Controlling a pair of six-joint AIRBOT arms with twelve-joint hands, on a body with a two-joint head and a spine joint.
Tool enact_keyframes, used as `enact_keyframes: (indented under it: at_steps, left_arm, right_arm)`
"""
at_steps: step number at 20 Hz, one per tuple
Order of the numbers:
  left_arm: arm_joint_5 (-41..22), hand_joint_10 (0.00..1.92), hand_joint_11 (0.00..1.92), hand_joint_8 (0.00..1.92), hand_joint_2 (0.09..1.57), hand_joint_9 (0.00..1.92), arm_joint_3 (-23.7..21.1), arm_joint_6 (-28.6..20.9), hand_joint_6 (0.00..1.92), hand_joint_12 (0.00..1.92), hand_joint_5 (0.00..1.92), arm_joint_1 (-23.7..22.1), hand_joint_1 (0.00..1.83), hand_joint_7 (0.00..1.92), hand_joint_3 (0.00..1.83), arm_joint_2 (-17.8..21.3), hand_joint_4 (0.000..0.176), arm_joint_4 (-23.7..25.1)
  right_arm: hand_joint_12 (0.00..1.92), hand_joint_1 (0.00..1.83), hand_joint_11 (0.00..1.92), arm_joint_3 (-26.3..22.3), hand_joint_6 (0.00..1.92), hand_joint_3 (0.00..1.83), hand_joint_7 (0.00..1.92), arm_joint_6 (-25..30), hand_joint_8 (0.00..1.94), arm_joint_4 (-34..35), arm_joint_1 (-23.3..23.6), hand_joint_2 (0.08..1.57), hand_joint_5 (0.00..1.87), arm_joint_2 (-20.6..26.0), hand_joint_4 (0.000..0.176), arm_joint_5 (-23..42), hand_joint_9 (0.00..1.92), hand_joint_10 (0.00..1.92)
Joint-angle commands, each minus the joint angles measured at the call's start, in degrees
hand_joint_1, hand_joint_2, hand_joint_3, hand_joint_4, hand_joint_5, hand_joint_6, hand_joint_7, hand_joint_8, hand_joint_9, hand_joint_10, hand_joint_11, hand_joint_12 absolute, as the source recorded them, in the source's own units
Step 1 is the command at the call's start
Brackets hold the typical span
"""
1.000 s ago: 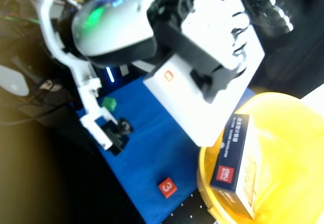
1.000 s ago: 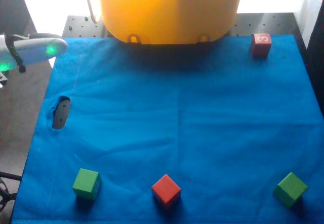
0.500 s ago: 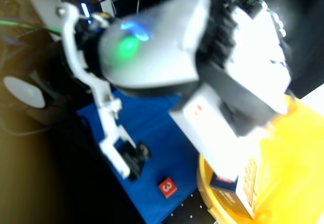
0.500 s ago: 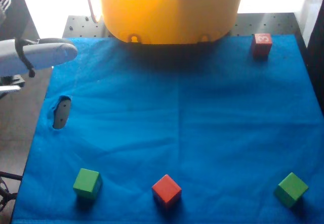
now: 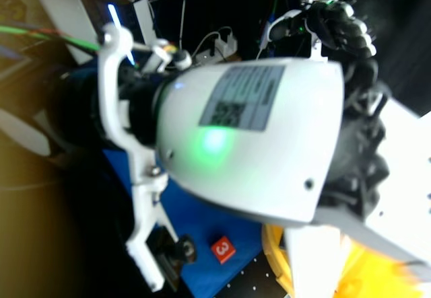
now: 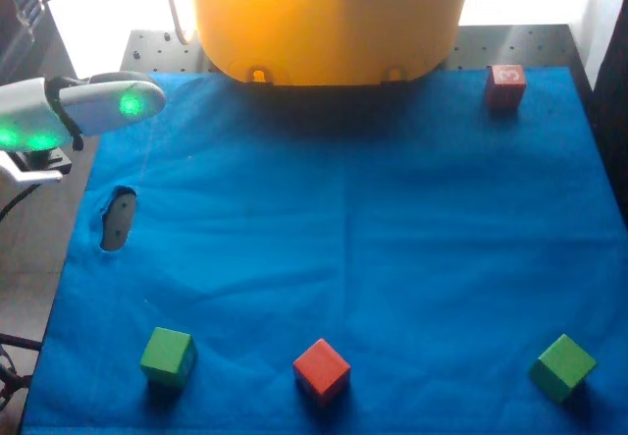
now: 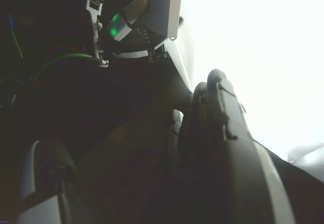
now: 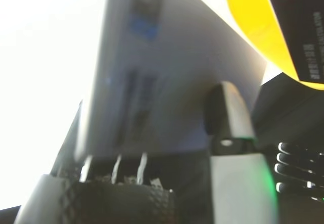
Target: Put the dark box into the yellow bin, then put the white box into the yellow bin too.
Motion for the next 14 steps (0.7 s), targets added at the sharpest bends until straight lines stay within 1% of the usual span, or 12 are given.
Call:
enact_keyframes:
  at_steps: [1,2,4,6,7,8,9,10,11,12,14]
  left_arm:
    - [-6.52,0.01,0.08,0.00,0.91,0.11,0.13,-0.46,0.01,0.06,0.12,-0.59,0.77,0.09,0.02,-0.33,0.099,-1.61]
    - [-6.52,0.01,0.08,0.00,0.91,0.11,0.10,-0.46,0.01,0.06,0.12,-0.59,0.77,0.09,0.02,-0.32,0.099,-1.61]
    - [-6.42,0.01,0.10,0.01,0.90,0.12,0.03,-0.47,0.01,0.07,0.14,-0.58,0.77,0.10,0.01,-0.30,0.115,-1.59]
    - [-6.52,0.00,0.09,0.00,0.88,0.12,-0.05,-0.49,0.01,0.07,0.14,-0.58,0.82,0.10,0.00,-0.27,0.115,-1.63]
    - [-6.52,0.01,0.09,0.00,0.88,0.13,-0.11,-0.50,0.00,0.07,0.13,-0.58,0.83,0.10,0.00,-0.22,0.106,-1.70]
    - [-6.45,0.00,0.07,0.00,0.89,0.11,-0.15,-0.50,0.00,0.06,0.11,-0.58,0.79,0.09,0.00,-0.17,0.090,-1.82]
    - [-6.24,0.00,0.05,0.00,0.91,0.09,-0.18,-0.50,0.01,0.06,0.12,-0.58,0.77,0.10,0.01,-0.10,0.081,-1.87]
    - [-5.86,0.01,0.09,0.01,0.89,0.11,-0.22,-0.51,0.01,0.07,0.14,-0.57,0.78,0.12,0.00,0.03,0.094,-1.97]
    - [-5.68,0.01,0.10,0.01,0.88,0.12,-0.25,-0.51,0.01,0.08,0.15,-0.56,0.80,0.13,0.00,0.12,0.097,-2.08]
    - [-5.58,0.01,0.09,0.01,0.88,0.11,-0.38,-0.51,0.01,0.08,0.15,-0.52,0.82,0.13,0.00,0.35,0.104,-2.45]
    - [-5.46,0.00,0.08,0.00,0.88,0.10,-0.74,-0.50,0.00,0.08,0.13,-0.35,0.81,0.11,0.00,0.94,0.107,-3.17]
  right_arm:
    - [0.05,0.90,0.13,0.22,0.00,0.00,0.17,-0.23,0.00,0.70,0.70,0.87,0.00,0.15,0.176,6.63,0.22,0.00]
    - [0.05,0.90,0.13,0.20,0.00,0.00,0.17,-0.23,0.00,0.70,0.70,0.87,0.00,0.16,0.176,6.63,0.22,0.00]
    - [0.05,0.88,0.13,-0.12,0.00,0.00,0.15,-0.23,0.00,0.70,0.70,0.85,0.00,0.43,0.176,6.63,0.20,0.00]
    - [0.03,0.86,0.10,-0.58,0.00,0.00,0.14,-0.23,0.00,0.70,0.70,0.85,0.00,0.75,0.176,6.63,0.17,0.00]
    - [0.03,0.84,0.09,-0.92,0.00,0.00,0.13,-0.23,0.00,0.70,0.70,0.85,0.00,1.03,0.176,6.63,0.16,0.00]
    - [0.03,0.84,0.10,-1.22,0.00,0.00,0.14,-0.23,0.01,0.70,0.69,0.83,0.00,1.24,0.176,6.63,0.17,0.00]
    - [0.04,0.83,0.12,-1.52,0.00,0.00,0.16,-0.23,0.01,0.70,0.69,0.81,0.00,1.24,0.176,6.63,0.19,0.01]
    - [0.04,0.84,0.13,-2.26,0.00,0.00,0.19,-0.23,0.01,0.70,0.69,0.77,0.00,1.64,0.176,6.63,0.21,0.01]
    - [0.04,0.83,0.14,-2.90,0.00,0.00,0.19,-0.23,0.00,0.71,0.69,0.76,0.00,2.30,0.176,6.66,0.21,0.00]
    - [0.05,0.78,0.15,-4.23,0.00,0.00,0.14,-0.22,0.00,0.71,0.69,0.77,0.00,3.61,0.176,6.68,0.18,0.00]
    - [0.06,0.73,0.18,-6.07,0.00,0.00,0.11,-0.22,0.00,0.73,0.68,0.75,0.00,5.45,0.176,7.08,0.17,0.00]
